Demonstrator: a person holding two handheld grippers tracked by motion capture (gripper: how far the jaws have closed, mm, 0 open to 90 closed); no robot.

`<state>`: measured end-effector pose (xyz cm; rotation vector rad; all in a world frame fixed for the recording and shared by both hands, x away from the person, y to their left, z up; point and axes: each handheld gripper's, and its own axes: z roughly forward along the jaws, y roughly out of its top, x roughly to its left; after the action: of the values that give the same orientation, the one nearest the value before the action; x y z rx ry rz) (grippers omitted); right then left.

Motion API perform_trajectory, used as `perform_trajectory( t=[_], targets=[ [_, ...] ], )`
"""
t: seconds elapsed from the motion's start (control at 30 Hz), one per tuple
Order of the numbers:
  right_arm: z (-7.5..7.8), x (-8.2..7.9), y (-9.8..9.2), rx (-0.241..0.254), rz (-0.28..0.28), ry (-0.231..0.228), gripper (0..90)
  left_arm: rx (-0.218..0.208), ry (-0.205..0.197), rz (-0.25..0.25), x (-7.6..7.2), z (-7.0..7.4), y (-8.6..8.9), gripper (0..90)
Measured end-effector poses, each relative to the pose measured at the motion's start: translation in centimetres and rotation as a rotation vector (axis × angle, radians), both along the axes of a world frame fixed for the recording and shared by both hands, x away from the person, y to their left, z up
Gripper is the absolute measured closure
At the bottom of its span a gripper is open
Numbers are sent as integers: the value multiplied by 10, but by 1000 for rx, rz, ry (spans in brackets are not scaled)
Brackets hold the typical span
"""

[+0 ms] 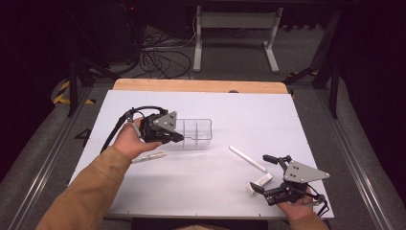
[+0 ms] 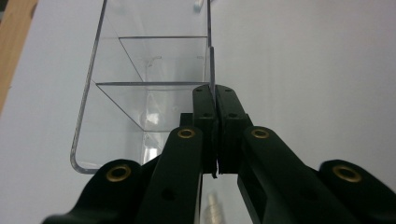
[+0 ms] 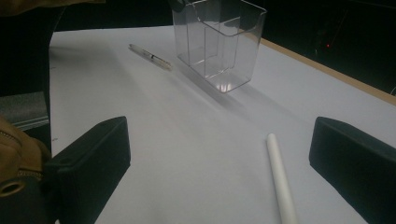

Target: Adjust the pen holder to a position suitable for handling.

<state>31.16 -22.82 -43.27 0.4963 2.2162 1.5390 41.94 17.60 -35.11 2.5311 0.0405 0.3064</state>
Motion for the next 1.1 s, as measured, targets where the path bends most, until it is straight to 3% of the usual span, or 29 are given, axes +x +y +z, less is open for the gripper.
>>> perform_trajectory(
  t=[0.2, 0.53, 1.1],
  targets=[
    [0, 0, 1, 1, 1, 1, 58, -57, 44, -54, -5, -10, -12, 887],
    [-1, 0, 0, -2, -1, 2, 57, -61, 90, -70, 4, -25, -13, 887],
    [-1, 0, 0, -1, -1, 2, 55, -48, 121, -72, 12, -30, -7, 883]
  ],
)
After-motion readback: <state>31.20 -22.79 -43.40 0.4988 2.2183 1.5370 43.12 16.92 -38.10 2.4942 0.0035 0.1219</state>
